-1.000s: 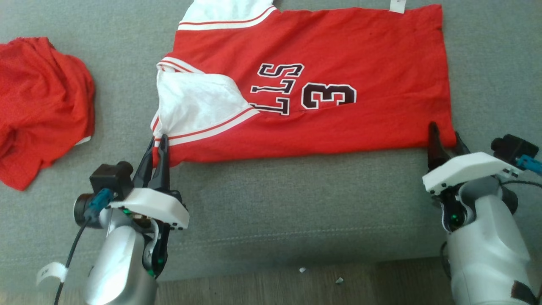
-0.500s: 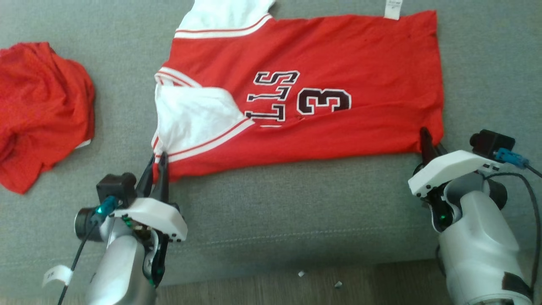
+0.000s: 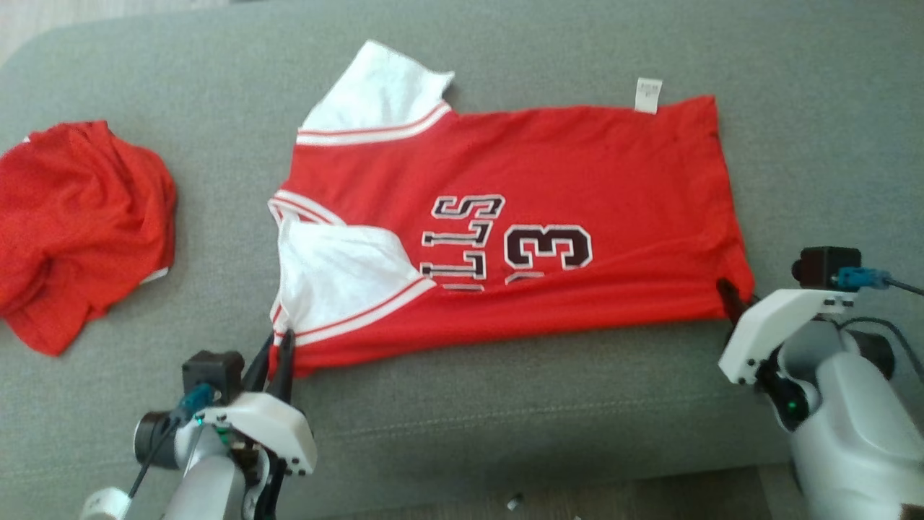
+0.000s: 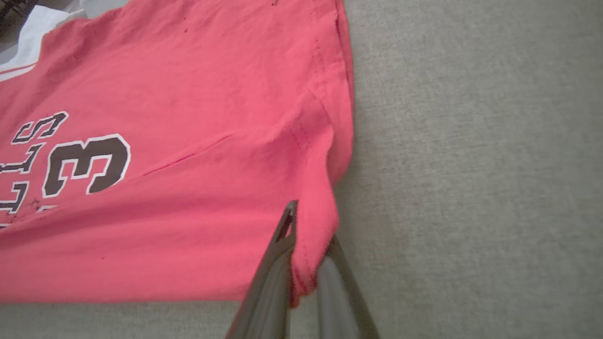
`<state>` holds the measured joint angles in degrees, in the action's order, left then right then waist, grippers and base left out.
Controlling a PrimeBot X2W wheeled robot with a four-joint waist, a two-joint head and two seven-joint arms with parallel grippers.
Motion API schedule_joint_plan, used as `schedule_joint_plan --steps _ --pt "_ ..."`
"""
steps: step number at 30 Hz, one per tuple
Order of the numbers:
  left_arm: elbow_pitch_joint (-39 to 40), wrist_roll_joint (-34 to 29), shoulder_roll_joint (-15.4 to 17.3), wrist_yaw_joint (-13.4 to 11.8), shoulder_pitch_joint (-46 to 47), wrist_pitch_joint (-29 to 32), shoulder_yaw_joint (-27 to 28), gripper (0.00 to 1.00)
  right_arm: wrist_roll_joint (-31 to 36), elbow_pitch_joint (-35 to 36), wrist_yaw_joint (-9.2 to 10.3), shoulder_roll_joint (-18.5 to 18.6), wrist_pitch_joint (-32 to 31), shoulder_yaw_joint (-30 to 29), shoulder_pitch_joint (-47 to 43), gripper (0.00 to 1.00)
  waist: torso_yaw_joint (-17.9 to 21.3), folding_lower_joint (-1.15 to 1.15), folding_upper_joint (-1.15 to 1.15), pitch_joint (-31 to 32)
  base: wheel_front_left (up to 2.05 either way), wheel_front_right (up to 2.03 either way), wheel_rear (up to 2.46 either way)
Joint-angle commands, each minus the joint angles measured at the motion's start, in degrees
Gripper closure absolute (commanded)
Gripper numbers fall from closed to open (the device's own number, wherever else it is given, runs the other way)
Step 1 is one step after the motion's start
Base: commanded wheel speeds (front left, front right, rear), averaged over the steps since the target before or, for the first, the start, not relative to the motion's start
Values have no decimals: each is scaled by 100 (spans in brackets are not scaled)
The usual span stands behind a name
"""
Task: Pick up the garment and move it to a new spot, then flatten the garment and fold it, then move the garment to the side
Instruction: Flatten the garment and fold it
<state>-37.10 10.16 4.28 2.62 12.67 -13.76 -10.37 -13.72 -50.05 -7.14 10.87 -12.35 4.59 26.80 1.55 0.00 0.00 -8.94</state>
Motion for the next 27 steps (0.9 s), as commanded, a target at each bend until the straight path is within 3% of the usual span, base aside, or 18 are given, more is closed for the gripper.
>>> schedule_joint_plan --steps 1,10,17,18,19,20,27 --pt "174 -24 214 17 42 0 186 100 -86 297 -35 178 -90 148 -36 100 16 0 0 89 0 0 0" --pt "749 74 337 127 -432 516 44 100 -671 1569 -35 665 -1191 383 -875 100 29 0 0 348 0 0 0" --pt "1169 125 337 74 -734 849 -45 100 -732 2226 -35 609 -1480 232 -1309 100 81 0 0 451 0 0 0" --pt "1206 129 334 65 -749 877 -56 60 -712 2289 -35 582 -1472 202 -1340 45 84 0 0 452 0 0 0" --pt "1239 142 331 50 -760 899 -55 22 -700 2343 -35 552 -1470 174 -1368 0 88 0 0 449 0 0 0" --pt "1296 170 328 12 -783 942 -41 0 -697 2458 -35 480 -1401 70 -1409 0 99 0 0 440 0 0 0" --pt "1664 380 251 -254 -775 586 236 0 -764 2725 -35 223 -833 -383 -1444 0 123 0 0 438 0 0 0"
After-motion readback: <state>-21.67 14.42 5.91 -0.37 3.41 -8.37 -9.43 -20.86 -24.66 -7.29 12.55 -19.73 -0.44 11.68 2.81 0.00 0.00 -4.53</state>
